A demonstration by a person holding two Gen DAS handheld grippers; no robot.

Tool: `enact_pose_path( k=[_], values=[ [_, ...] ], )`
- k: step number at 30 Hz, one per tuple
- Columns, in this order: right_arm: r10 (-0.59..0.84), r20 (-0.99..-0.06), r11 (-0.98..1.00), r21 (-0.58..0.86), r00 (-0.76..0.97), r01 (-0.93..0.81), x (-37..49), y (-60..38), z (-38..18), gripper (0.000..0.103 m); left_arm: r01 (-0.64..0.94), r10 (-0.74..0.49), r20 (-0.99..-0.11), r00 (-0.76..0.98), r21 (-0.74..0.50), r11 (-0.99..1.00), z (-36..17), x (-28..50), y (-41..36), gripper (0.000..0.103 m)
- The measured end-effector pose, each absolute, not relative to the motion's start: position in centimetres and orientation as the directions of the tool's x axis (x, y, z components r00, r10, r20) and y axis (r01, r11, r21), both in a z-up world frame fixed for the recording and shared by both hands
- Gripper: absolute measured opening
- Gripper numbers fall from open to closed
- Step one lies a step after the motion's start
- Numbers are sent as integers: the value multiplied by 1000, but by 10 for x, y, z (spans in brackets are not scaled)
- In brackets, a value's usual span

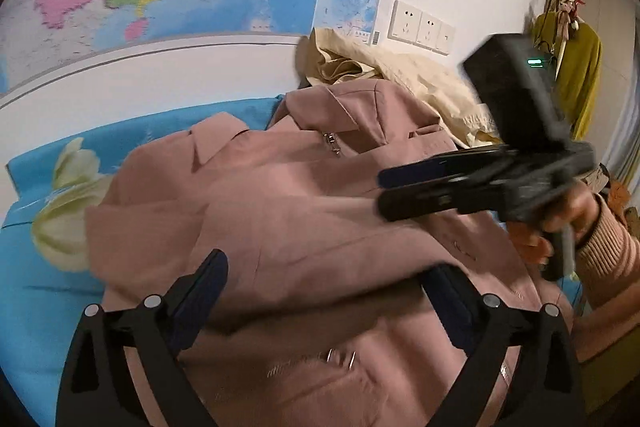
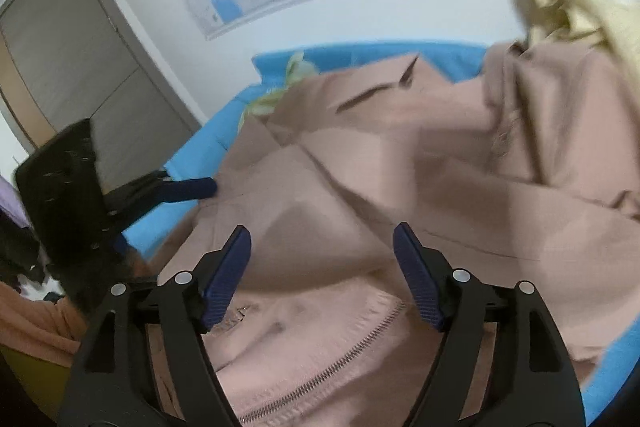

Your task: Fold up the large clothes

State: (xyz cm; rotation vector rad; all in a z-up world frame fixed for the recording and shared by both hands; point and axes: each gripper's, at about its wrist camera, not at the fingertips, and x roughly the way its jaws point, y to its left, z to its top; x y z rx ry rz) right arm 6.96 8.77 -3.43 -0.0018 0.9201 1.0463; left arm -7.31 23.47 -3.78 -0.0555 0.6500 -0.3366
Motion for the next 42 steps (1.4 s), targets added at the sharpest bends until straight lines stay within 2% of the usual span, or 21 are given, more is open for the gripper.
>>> enact_pose_path(
  k=[1, 2, 3, 5, 8, 11, 15, 16, 19, 21, 23, 25, 27, 29, 31, 32, 34, 36, 38, 41, 42],
  values=[
    [727, -666, 540, 401, 169, -740, 70, 94, -40, 72, 280, -305, -585, 751, -136, 950, -38, -78, 237, 93],
    [714, -680, 543, 388, 166, -745, 69, 99, -45, 58, 273, -293, -587, 755, -124, 954, -37, -81, 238, 93],
    [702, -695, 537, 370, 158, -758, 68, 104, -50, 22, 269, -286, -586, 758, -119, 956, -36, -83, 239, 93],
    [671, -725, 539, 329, 158, -776, 68, 113, -58, 1, 258, -293, -572, 766, -144, 955, -34, -90, 251, 93],
    [710, -678, 538, 352, 188, -766, 71, 95, -49, 1, 224, -301, -558, 773, -203, 953, -33, -94, 274, 93],
    [731, -641, 561, 367, 235, -742, 73, 68, -35, 1, 223, -291, -603, 742, -187, 957, -39, -85, 277, 93],
    [717, -648, 599, 385, 256, -702, 75, 47, -37, 3, 299, -372, -651, 662, -226, 927, -49, -57, 260, 93],
    [713, -653, 609, 394, 256, -689, 75, 43, -41, 5, 300, -375, -667, 644, -230, 926, -52, -49, 256, 87],
    [724, -647, 616, 453, 238, -645, 76, 31, -53, 12, 313, -415, -710, 569, -280, 908, -62, -25, 241, 37],
    [730, -640, 620, 473, 240, -626, 75, 19, -58, 29, 320, -435, -712, 551, -301, 898, -63, -18, 232, 24],
    [737, -627, 623, 486, 252, -612, 75, 11, -56, 30, 355, -462, -686, 562, -305, 884, -52, -13, 214, 14],
    [755, -594, 625, 520, 280, -583, 78, -6, -51, 32, 446, -529, -639, 559, -307, 841, -39, -16, 187, 14],
    [768, -559, 628, 558, 313, -543, 84, -26, -46, 41, 528, -579, -617, 532, -293, 797, -31, -23, 159, 23],
    [773, -541, 628, 585, 330, -513, 87, -41, -44, 42, 588, -623, -611, 489, -297, 753, -30, -30, 136, 44],
    [773, -542, 631, 595, 330, -498, 87, -50, -43, 52, 614, -615, -631, 473, -265, 744, -35, -36, 120, 58],
    [773, -545, 630, 603, 325, -489, 86, -52, -44, 61, 614, -603, -643, 473, -250, 748, -38, -37, 118, 59],
    [785, -539, 615, 623, 305, -483, 83, -56, -46, 69, 604, -599, -650, 468, -260, 754, -43, -40, 122, 61],
    [801, -536, 593, 654, 265, -470, 80, -58, -51, 84, 581, -603, -643, 472, -288, 761, -45, -43, 136, 70],
    [816, -533, 571, 679, 226, -461, 78, -59, -59, 84, 551, -592, -626, 507, -292, 782, -43, -48, 156, 74],
    [772, -609, 615, 641, 184, -459, 77, -45, -76, 84, 480, -538, -623, 567, -281, 831, -42, -49, 182, 77],
    [756, -632, 626, 624, 168, -469, 77, -38, -81, 77, 446, -514, -622, 591, -278, 850, -42, -50, 196, 77]
  ],
)
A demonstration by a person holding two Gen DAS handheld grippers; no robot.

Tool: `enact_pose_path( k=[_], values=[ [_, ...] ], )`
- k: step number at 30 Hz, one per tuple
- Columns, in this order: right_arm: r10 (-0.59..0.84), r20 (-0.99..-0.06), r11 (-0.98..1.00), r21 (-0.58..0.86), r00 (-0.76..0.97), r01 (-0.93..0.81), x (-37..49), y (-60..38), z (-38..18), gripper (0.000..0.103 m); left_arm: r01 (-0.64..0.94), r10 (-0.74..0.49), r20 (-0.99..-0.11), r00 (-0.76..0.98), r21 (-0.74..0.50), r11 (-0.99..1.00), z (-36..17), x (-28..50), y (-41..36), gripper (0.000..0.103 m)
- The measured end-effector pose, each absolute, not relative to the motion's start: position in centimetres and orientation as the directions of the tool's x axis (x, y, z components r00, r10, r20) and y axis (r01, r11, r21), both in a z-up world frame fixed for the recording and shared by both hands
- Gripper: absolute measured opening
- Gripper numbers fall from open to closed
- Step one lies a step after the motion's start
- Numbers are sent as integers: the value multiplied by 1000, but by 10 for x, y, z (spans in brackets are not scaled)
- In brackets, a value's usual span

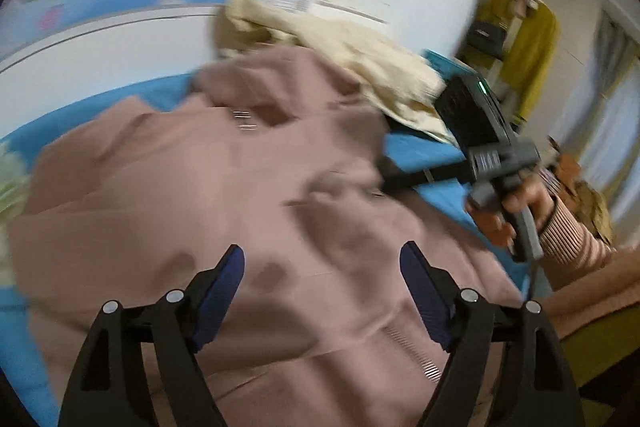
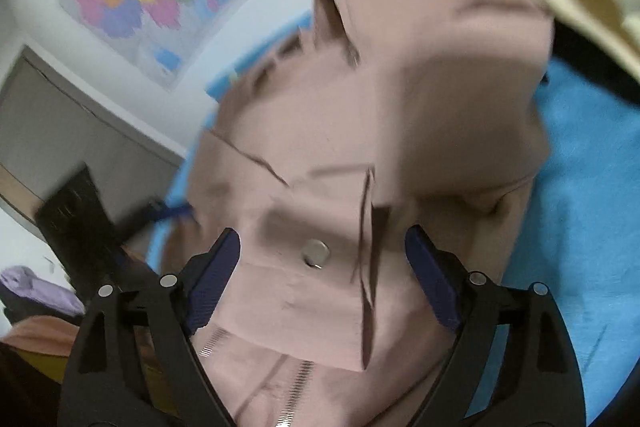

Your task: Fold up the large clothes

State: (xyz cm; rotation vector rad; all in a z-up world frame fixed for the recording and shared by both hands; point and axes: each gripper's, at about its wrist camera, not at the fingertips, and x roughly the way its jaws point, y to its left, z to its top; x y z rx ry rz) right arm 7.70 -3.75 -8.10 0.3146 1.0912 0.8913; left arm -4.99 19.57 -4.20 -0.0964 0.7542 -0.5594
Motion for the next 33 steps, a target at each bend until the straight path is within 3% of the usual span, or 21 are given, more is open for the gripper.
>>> enact_pose_path(
  k=[1, 2, 3, 5, 12, 15, 19, 23, 28, 30, 33],
  values=[
    [744, -648, 633, 604, 164, -484, 75, -34, -84, 66, 424, -497, -622, 605, -276, 862, -41, -51, 204, 78],
    [737, -657, 631, 585, 158, -510, 73, -29, -85, 31, 389, -464, -630, 623, -265, 882, -42, -52, 214, 79],
    [737, -660, 619, 573, 145, -537, 71, -24, -82, 13, 351, -424, -644, 637, -248, 903, -44, -50, 221, 79],
    [739, -646, 611, 527, 189, -591, 64, -24, -63, 10, 273, -351, -667, 657, -224, 936, -48, -40, 238, 79],
    [721, -488, 679, 354, 492, -643, 81, -58, 38, 10, 142, -240, -617, 749, -205, 968, -30, -35, 277, 79],
    [666, -554, 733, 358, 500, -579, 106, -61, 17, 10, 120, -172, -626, 761, -125, 985, -32, -26, 271, 79],
    [594, -672, 786, 367, 442, -498, 127, -54, -38, 11, 108, -140, -713, 687, -91, 990, -60, -6, 268, 79],
    [595, -673, 792, 399, 439, -462, 133, -58, -55, 13, 87, -105, -774, 624, -64, 994, -84, 4, 270, 79],
    [570, -659, 806, 333, 491, -490, 123, -58, -38, 25, 88, -116, -760, 639, -78, 993, -79, -5, 275, 79],
    [577, -638, 805, 336, 511, -489, 117, -64, -30, 50, 86, -123, -750, 650, -88, 992, -75, -8, 276, 79],
    [595, -646, 788, 353, 478, -504, 114, -64, -37, 55, 104, -158, -732, 663, -119, 987, -70, -15, 274, 80]
  ],
)
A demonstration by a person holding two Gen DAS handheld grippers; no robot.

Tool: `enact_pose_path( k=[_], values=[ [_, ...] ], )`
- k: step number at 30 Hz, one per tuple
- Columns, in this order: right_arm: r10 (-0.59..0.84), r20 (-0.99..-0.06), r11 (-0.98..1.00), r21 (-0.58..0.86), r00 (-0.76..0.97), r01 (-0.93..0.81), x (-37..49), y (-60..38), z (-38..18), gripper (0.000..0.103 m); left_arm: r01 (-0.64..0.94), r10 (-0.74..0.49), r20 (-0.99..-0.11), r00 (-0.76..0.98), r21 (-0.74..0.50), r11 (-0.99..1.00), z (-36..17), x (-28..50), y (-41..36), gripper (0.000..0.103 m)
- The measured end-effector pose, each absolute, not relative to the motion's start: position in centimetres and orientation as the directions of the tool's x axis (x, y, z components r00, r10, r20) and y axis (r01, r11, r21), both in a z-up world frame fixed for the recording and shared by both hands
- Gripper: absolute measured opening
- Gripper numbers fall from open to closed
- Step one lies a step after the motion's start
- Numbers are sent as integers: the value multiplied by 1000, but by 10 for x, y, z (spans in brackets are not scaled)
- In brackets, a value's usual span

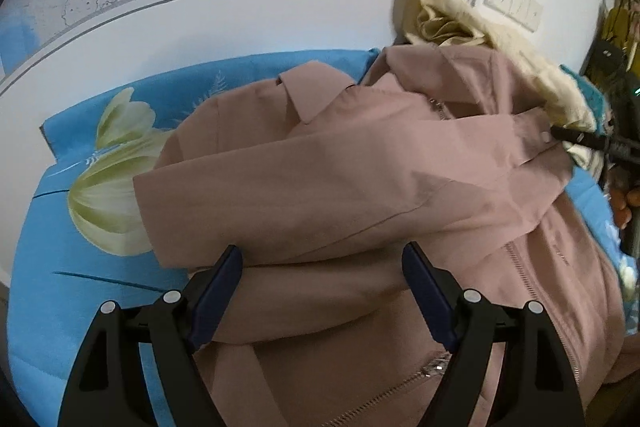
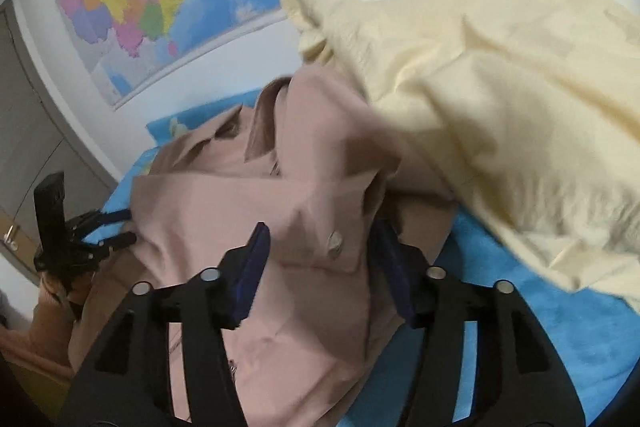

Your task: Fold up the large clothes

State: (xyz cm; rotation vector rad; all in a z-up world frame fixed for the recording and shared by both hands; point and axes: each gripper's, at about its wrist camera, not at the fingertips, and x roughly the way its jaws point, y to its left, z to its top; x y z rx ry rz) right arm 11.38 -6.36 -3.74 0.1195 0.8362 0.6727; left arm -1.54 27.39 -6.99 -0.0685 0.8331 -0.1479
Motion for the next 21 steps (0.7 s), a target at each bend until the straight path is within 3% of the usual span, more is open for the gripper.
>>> enact_pose_path(
  k=[1, 2, 3, 5, 8, 11, 14, 21],
  values=[
    [570, -670, 799, 318, 475, -510, 114, -58, -42, 54, 107, -162, -731, 663, -122, 987, -69, -15, 273, 80],
    [535, -696, 814, 273, 478, -513, 115, -52, -47, 43, 107, -158, -735, 660, -116, 987, -71, -13, 272, 80],
    [518, -710, 819, 251, 477, -515, 116, -48, -50, 18, 105, -151, -739, 657, -108, 989, -72, -12, 270, 80],
    [508, -712, 823, 234, 485, -518, 122, -45, -53, 11, 95, -137, -758, 638, -99, 991, -80, -7, 269, 80],
    [483, -680, 843, 193, 552, -502, 129, -45, -45, 11, 84, -124, -764, 633, -92, 992, -88, -5, 270, 80],
    [476, -707, 844, 199, 523, -498, 137, -41, -55, 13, 78, -110, -766, 634, -79, 994, -91, -7, 272, 80],
    [455, -724, 855, 193, 518, -482, 135, -45, -60, 24, 85, -134, -748, 650, -103, 991, -84, -15, 278, 80],
    [507, -618, 839, 194, 601, -508, 123, -51, 0, 48, 101, -99, -641, 761, -34, 994, -23, -15, 307, 86]
  ],
)
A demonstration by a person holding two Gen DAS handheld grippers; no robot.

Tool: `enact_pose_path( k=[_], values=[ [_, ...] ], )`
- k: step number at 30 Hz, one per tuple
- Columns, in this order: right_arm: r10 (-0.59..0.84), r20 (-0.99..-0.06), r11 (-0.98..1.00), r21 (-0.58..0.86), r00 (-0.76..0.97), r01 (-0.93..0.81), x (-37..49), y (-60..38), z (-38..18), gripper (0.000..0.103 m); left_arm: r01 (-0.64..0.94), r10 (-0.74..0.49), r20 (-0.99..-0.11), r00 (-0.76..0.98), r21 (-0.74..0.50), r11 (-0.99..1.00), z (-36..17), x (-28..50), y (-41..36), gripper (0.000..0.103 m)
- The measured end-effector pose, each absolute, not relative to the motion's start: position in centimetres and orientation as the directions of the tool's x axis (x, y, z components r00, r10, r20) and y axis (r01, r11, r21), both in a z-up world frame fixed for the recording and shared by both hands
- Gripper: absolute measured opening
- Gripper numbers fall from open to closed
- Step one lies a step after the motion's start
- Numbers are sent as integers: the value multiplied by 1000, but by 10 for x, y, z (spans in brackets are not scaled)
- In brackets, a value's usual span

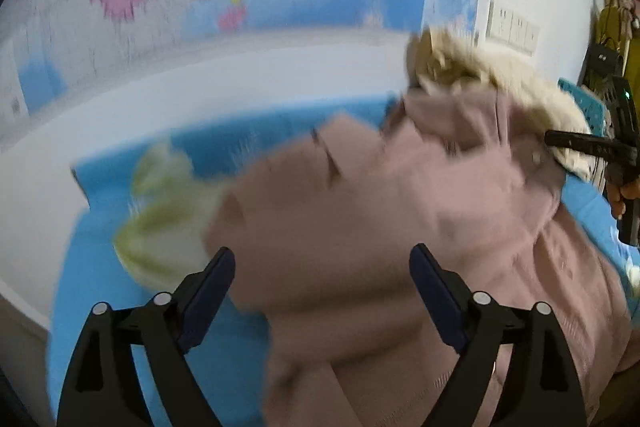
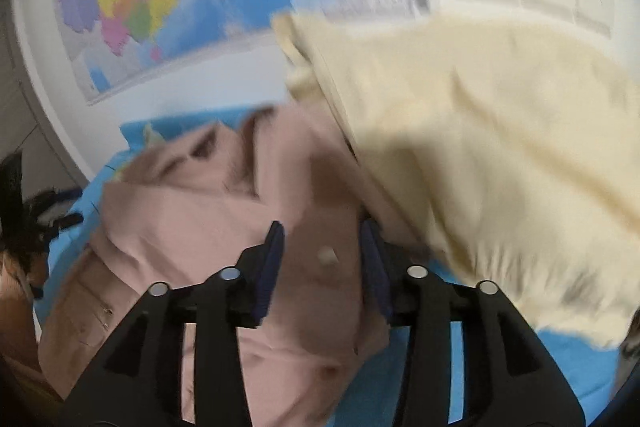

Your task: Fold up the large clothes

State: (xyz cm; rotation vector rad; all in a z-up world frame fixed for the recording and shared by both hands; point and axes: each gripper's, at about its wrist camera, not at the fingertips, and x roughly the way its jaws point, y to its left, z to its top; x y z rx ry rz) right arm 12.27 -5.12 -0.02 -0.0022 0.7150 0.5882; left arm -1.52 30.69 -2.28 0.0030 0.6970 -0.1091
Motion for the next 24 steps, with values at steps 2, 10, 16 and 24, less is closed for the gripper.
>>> enact_pose_path(
  k=[2, 10, 16, 24],
  values=[
    [519, -608, 821, 161, 601, -547, 130, -33, 15, 49, 109, -96, -636, 766, -18, 994, -9, 7, 308, 86],
    [494, -695, 778, 85, 522, -623, 215, 80, 26, 61, 156, -79, -713, 696, 43, 987, -5, 138, 280, 86],
    [384, -783, 773, -18, 490, -634, 257, 132, 7, 61, 181, -42, -834, 550, 70, 981, -48, 212, 259, 81],
    [369, -781, 727, -96, 504, -680, 250, 129, 6, 8, 183, -123, -793, 597, -15, 983, -44, 195, 273, 6]
  ],
)
